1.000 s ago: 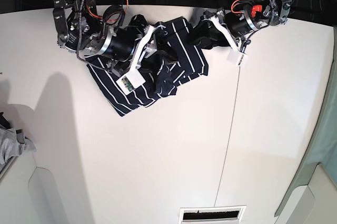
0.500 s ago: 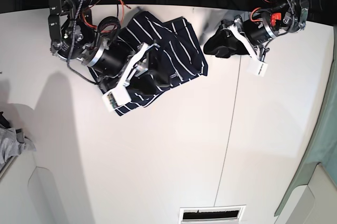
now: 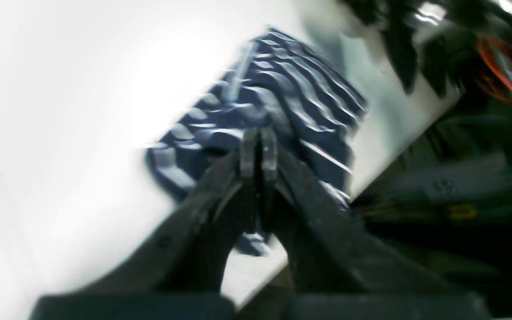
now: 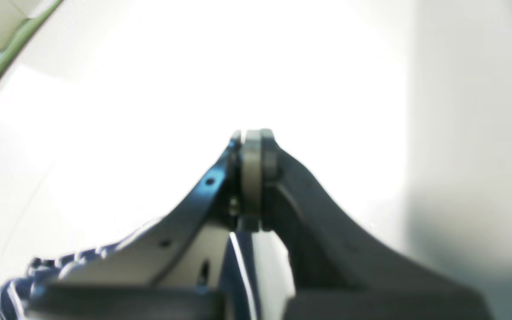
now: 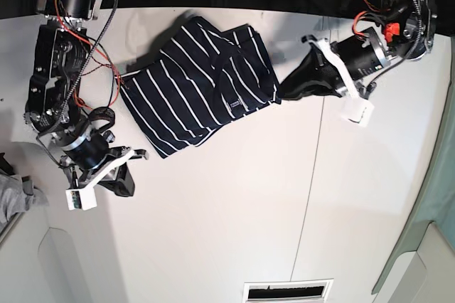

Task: Layout the t-shirt on the table in an organized manner, then fold the t-shirt properly
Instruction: 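Fold the strip end over with the right gripper toward the left gripper, then press and square the folded bundle with both grippers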

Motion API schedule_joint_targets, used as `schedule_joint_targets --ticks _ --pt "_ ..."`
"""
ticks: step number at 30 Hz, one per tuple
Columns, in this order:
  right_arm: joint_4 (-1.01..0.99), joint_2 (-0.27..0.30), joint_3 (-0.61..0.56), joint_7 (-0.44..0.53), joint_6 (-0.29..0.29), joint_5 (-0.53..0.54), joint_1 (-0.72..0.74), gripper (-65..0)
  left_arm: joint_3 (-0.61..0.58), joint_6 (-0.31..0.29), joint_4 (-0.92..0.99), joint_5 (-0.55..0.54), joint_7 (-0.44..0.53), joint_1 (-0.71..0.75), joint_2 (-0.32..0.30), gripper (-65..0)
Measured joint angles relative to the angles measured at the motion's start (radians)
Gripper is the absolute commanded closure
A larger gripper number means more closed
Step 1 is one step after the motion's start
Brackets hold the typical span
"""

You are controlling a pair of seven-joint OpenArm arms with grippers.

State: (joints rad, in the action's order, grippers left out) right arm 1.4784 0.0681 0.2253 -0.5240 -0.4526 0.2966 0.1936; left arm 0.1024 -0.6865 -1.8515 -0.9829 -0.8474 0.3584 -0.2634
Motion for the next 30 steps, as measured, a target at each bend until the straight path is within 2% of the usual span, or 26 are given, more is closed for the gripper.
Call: schedule_joint_targets --ticks 3,6,8,13,20,23,30 --pt "-0.153 -0.003 -0.019 0.041 -0.032 0.007 0.054 0.0 -0.107 -0.001 -0.008 0.064 0.023 0.017 0.013 0.0" --pt "-0.294 -0.002 -0.048 0.053 -0.058 0.008 0.106 0.0 -0.175 -0.004 0.031 0.222 0.134 0.009 0.033 0.0" --pt "-0.369 -0.002 -0.073 0.072 -0.076 0.014 0.126 0.0 -0.197 -0.002 0.101 0.316 0.172 -0.001 0.054 0.0" --pt "-0.461 -0.002 -0.118 0.094 -0.092 0.008 0.110 0.0 -0.211 0.001 0.288 0.328 0.178 -0.026 0.079 0.0" --pt "-0.414 0.001 -0.123 0.101 -0.097 0.020 0.017 0.0 -0.209 -0.012 0.451 0.359 0.182 -0.161 0.067 0.0" --pt "-0.328 0.006 -0.122 0.094 -0.102 0.072 -0.067 0.0 -0.208 -0.019 0.506 0.389 0.182 -0.238 0.064 0.0" --pt "-0.101 0.002 -0.122 0.074 -0.105 0.103 -0.235 0.0 -0.208 -0.002 0.624 0.451 0.178 -0.447 0.063 0.0"
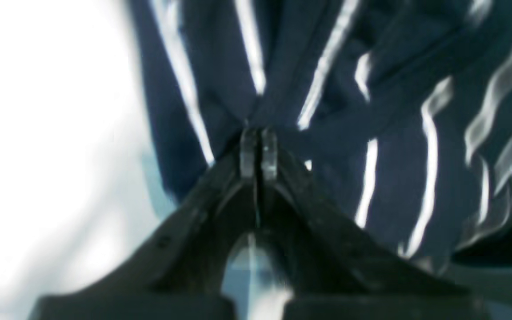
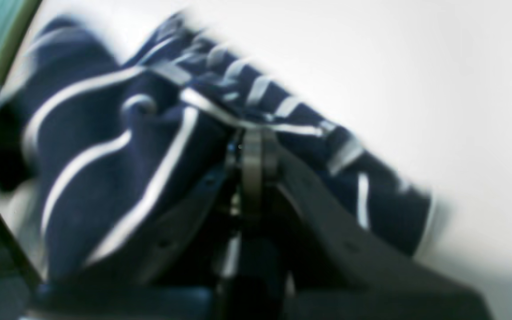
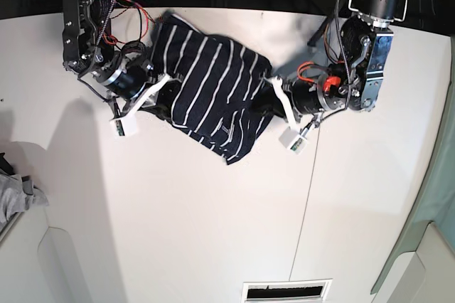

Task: Layout the t-shirt on the table in an organized manner, then fold the t-shirt properly
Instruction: 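Press and square the folded bundle with both grippers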

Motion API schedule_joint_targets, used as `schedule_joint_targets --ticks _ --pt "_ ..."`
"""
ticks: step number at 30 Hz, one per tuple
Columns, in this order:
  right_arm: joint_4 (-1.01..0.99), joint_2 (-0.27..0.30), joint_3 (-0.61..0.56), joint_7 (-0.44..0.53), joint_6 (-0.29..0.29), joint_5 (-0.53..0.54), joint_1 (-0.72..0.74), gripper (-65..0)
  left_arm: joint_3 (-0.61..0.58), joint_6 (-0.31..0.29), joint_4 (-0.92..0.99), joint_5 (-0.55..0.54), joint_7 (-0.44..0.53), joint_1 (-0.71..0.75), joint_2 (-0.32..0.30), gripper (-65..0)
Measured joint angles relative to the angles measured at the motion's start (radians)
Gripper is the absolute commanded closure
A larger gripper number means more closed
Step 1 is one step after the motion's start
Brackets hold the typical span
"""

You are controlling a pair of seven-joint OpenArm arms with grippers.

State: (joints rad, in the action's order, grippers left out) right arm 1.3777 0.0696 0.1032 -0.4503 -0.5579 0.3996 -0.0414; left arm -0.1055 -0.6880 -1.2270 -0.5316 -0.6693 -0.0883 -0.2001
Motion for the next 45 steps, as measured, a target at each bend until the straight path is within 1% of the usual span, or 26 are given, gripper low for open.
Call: schedule_joint_targets --ticks 4,6,9,12,14,15,19,21,23,25,26,29,32,33,34,37,40,42,45 --pt "0.037 -0.002 0.000 -0.026 -0.003 0.034 -0.049 0.0 -0.001 -0.001 0.006 -0.006 0.003 -0.073 -0.003 0.0" --pt "0.037 -0.004 -0.001 -0.026 -0.003 0.035 -0.048 0.0 -0.003 -0.001 0.006 -0.034 -0.006 -0.094 -0.019 0.0" --pt "0.044 -0.004 0.016 -0.026 -0.003 0.039 -0.045 0.0 -0.003 -0.001 -0.025 -0.095 -0.052 -0.100 -0.071 0.0" --pt "0.055 -0.006 0.072 -0.027 -0.003 0.041 -0.045 0.0 -0.002 0.000 -0.115 -0.187 -0.097 -0.086 -0.130 0.0" --pt "0.079 -0.006 0.112 -0.030 -0.003 0.055 -0.047 0.0 -0.002 -0.001 -0.193 -0.261 -0.109 -0.068 -0.171 0.0" --pt "0.100 -0.006 0.130 -0.031 -0.002 0.077 -0.047 0.0 -0.001 -0.001 -0.233 -0.280 -0.111 -0.055 -0.190 0.0" --pt "0.224 -0.006 0.158 -0.051 0.003 0.199 -0.047 0.0 0.002 -0.001 -0.390 -0.320 -0.146 0.066 -0.238 0.0" --pt "0.283 -0.006 0.146 -0.113 -0.006 0.248 -0.031 0.0 0.000 -0.001 -0.475 -0.332 -0.156 0.149 -0.244 0.0" --pt "0.303 -0.006 0.108 -0.173 -0.007 0.248 0.009 0.0 -0.002 -0.003 -0.559 -0.345 -0.150 0.212 -0.238 0.0" --pt "0.301 -0.006 0.040 -0.184 -0.003 0.217 0.048 0.0 -0.001 -0.002 -0.603 -0.349 -0.125 0.242 -0.223 0.0" --pt "0.301 -0.006 -0.001 -0.168 -0.005 0.202 0.059 0.0 0.001 -0.004 -0.605 -0.349 -0.118 0.254 -0.213 0.0" --pt "0.270 -0.006 -0.130 -0.110 -0.007 0.079 0.073 0.0 0.002 -0.001 -0.577 -0.278 -0.109 0.308 -0.162 0.0" --pt "0.155 -0.006 -0.228 -0.085 -0.013 -0.042 0.103 0.0 0.000 -0.002 -0.498 -0.237 -0.069 0.334 -0.096 0.0" --pt "0.099 -0.006 -0.249 -0.079 -0.012 -0.064 0.120 0.0 0.000 -0.001 -0.469 -0.214 -0.034 0.330 -0.074 0.0" --pt "0.043 -0.007 -0.260 -0.064 -0.009 -0.082 0.136 0.0 0.001 -0.001 -0.441 -0.192 -0.001 0.322 -0.053 0.0" --pt "-0.129 -0.005 -0.261 0.043 -0.002 -0.138 0.166 0.0 0.006 0.000 -0.330 -0.107 0.063 0.306 0.010 0.0" --pt "-0.267 0.004 -0.258 0.162 -0.016 -0.148 0.173 0.0 0.005 0.002 -0.205 -0.080 0.093 0.311 0.062 0.0" --pt "-0.311 0.002 -0.258 0.172 -0.023 -0.138 0.190 0.0 0.002 -0.001 -0.148 -0.067 0.132 0.306 0.073 0.0" --pt "-0.309 0.002 -0.258 0.162 -0.018 -0.146 0.204 0.0 0.002 -0.004 -0.132 -0.052 0.116 0.256 0.067 0.0"
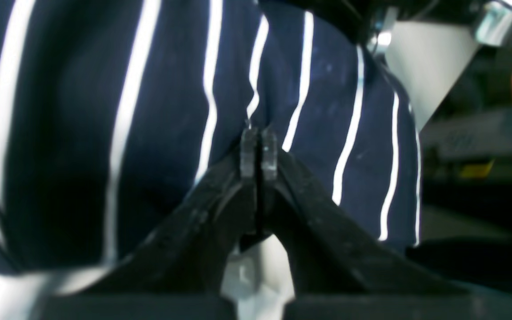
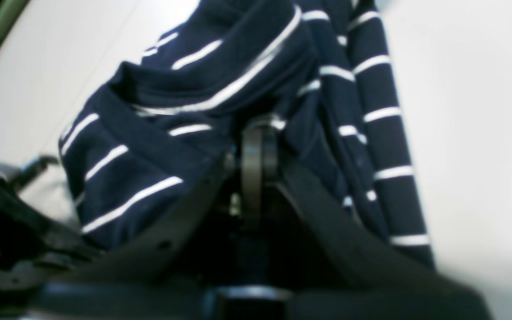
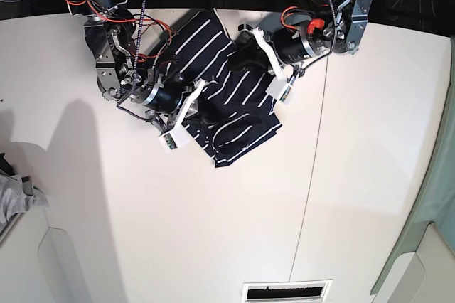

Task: Layout the t-shirt on the table in an organized manner, then fold the t-shirt properly
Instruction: 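Press and square the folded bundle with both grippers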

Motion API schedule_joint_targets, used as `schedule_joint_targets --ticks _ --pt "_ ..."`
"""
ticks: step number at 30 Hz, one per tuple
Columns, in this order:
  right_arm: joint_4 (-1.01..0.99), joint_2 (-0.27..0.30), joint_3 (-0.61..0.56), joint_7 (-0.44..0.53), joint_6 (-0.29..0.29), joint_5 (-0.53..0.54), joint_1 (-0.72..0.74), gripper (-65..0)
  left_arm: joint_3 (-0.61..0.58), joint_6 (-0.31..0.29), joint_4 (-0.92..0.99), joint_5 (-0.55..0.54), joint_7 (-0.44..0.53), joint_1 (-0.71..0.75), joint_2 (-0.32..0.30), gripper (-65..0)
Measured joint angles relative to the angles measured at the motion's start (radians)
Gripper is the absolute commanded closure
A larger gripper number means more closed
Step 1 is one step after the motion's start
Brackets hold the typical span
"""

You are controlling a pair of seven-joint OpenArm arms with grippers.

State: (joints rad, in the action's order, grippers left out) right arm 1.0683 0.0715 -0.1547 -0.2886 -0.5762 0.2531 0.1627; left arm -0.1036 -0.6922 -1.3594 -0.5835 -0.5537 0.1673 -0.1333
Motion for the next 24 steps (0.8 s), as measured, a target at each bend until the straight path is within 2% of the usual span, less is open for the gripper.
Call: schedule_joint_targets --ticks 3,7,12,15,24 --pt "0.051 -0.003 -0.001 -0.027 0.017 -0.023 -0.002 0.0 0.005 0.003 -0.006 -0.011 -0.034 -0.049 -0.002 0.0" --pt "0.153 0.004 -0.001 -0.075 0.019 -0.038 -0.016 0.0 0.002 0.004 -0.056 -0.088 -0.165 -0.076 -0.001 0.0" --pt "0.301 -0.001 -0.001 -0.081 0.016 -0.024 -0.012 0.0 0.001 0.003 -0.199 -0.156 -0.183 -0.057 -0.061 0.0" --pt "0.337 0.000 0.022 -0.153 0.016 -0.023 -0.010 0.0 0.005 0.003 -0.250 -0.161 -0.182 -0.035 -0.084 0.0" --pt "0.332 0.000 0.259 -0.203 0.034 -0.025 -0.013 0.0 0.001 0.003 -0.249 -0.122 -0.186 0.041 -0.080 0.0"
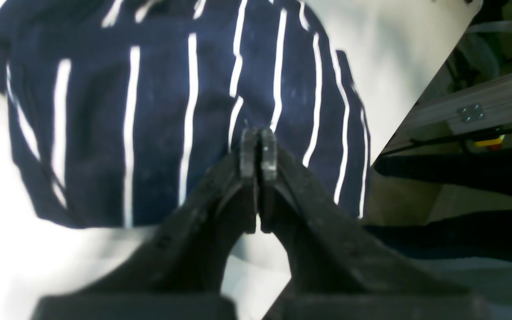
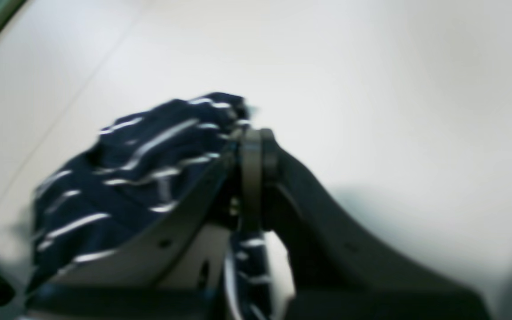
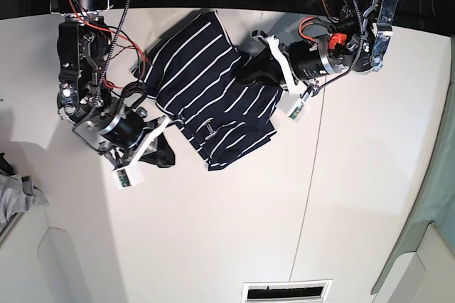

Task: Layout the t-shirt on the table in an organized manner, then fold the t-shirt properly
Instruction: 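Press and square the folded bundle with both grippers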

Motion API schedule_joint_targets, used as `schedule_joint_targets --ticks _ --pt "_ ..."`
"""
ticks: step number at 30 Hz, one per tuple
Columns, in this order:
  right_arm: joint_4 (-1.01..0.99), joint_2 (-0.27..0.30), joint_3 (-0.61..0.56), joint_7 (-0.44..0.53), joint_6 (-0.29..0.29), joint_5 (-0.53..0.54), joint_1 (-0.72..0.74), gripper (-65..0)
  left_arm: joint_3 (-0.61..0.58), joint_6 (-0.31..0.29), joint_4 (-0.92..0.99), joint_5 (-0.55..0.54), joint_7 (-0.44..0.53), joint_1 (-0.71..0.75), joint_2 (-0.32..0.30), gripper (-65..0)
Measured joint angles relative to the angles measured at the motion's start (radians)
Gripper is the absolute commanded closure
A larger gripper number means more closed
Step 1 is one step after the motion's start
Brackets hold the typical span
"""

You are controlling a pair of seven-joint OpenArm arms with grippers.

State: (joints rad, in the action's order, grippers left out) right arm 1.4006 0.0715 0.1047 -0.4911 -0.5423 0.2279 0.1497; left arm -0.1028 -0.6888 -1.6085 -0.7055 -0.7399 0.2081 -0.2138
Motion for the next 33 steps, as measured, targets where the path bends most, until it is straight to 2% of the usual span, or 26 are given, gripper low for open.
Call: schedule_joint_targets --ticks 3,8,14,19,24,33 --pt "-0.023 0.015 0.056 -0.002 0.000 0.003 0.000 0.0 0.000 0.000 0.000 0.013 0.002 0.026 0.000 0.0" --pt "-0.102 0.078 0.076 -0.005 0.000 0.019 0.000 0.0 0.002 0.000 0.000 0.057 0.046 0.047 0.000 0.0" --pt "-0.165 0.092 0.076 -0.003 0.005 0.147 -0.058 0.0 0.002 0.000 0.000 0.132 0.109 0.047 0.000 0.0" --pt "-0.166 0.061 0.076 -0.002 0.003 0.188 -0.132 0.0 0.002 0.028 0.006 0.253 0.171 0.046 0.001 0.0" --pt "-0.166 0.018 0.076 0.016 -0.001 0.219 -0.174 0.0 0.002 0.030 0.079 0.263 0.180 0.026 0.002 0.0" --pt "-0.166 -0.064 0.077 0.014 -0.007 0.232 -0.190 0.0 0.003 0.034 0.232 0.276 0.180 -0.146 0.000 0.0"
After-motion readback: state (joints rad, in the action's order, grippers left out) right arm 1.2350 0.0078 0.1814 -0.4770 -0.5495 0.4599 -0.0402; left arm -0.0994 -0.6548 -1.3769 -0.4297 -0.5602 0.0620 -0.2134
